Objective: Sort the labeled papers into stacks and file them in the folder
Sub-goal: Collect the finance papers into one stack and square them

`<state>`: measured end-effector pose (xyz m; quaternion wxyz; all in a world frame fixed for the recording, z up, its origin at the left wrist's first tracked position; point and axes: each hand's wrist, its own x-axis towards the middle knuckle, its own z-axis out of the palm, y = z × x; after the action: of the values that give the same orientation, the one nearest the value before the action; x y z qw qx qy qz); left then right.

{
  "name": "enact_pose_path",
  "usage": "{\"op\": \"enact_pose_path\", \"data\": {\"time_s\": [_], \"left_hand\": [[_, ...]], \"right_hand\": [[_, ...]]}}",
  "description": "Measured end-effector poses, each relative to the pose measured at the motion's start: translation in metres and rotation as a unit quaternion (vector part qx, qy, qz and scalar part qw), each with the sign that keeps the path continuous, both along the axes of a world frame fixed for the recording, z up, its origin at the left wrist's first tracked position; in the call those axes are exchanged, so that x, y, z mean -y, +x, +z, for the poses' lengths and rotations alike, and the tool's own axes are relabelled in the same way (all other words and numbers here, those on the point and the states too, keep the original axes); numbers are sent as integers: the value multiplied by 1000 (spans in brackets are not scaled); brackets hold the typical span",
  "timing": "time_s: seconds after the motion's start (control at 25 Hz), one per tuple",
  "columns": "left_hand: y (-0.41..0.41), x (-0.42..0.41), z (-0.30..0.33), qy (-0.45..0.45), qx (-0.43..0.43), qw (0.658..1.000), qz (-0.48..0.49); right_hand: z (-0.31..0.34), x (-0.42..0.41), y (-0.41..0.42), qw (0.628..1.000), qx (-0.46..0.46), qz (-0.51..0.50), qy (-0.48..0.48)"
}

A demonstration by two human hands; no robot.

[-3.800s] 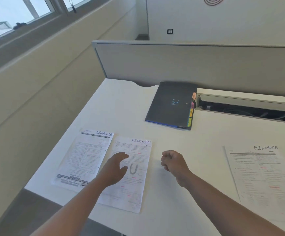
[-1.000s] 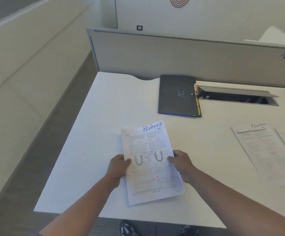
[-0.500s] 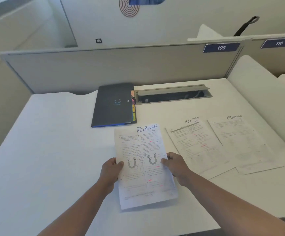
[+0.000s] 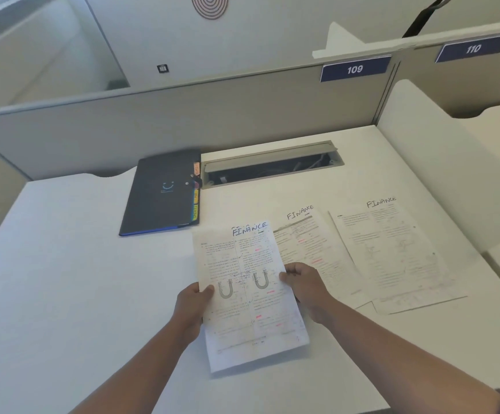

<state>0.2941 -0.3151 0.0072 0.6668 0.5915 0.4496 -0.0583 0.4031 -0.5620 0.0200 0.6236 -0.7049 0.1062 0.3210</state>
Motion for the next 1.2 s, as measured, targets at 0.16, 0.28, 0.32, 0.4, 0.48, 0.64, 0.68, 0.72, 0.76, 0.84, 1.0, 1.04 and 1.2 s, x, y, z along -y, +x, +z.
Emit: {"op": "enact_pose_path", "data": {"time_s": [0.16, 0.28, 0.32, 0.4, 0.48, 0.64, 0.68, 0.72, 0.76, 0.84, 1.0, 1.04, 1.2], "left_hand": [[6, 6, -3, 2, -10, 1000, 6], [11, 8, -6, -7, -9, 1000, 4], [11, 8, -7, -13, -9, 1000, 2], [13, 6, -9, -18, -7, 1000, -5], [13, 3, -16, -16, -5, 1000, -19], [14, 4, -27, -34, 4, 998, -54], [16, 6, -28, -39, 5, 997, -60], [19, 8, -29, -44, 6, 997, -62], [22, 10, -29, -47, 5, 997, -63], [28, 14, -29, -41, -2, 997, -64], [31, 13, -31, -38, -14, 997, -65], [31, 12, -31, -40, -13, 997, -67], [28, 16, -33, -21, -8, 998, -61]], "right_hand": [[2, 28, 25, 980, 109, -51, -157], [1, 50, 40, 948, 144, -47, -279], [0, 54, 40, 942, 143, -42, -300], [-2, 59, 37, 939, 133, -40, -313], [-4, 60, 33, 937, 131, -40, -320], [-4, 63, 38, 931, 150, -27, -332], [-4, 65, 43, 928, 158, -24, -335], [-4, 66, 49, 927, 163, -19, -337], [-4, 67, 56, 927, 164, -14, -337], [-4, 68, 71, 927, 157, 6, -341], [-8, 68, 95, 934, 119, 48, -334], [-8, 69, 97, 939, 105, 47, -326], [-14, 71, 97, 967, 70, 101, -225]]}}
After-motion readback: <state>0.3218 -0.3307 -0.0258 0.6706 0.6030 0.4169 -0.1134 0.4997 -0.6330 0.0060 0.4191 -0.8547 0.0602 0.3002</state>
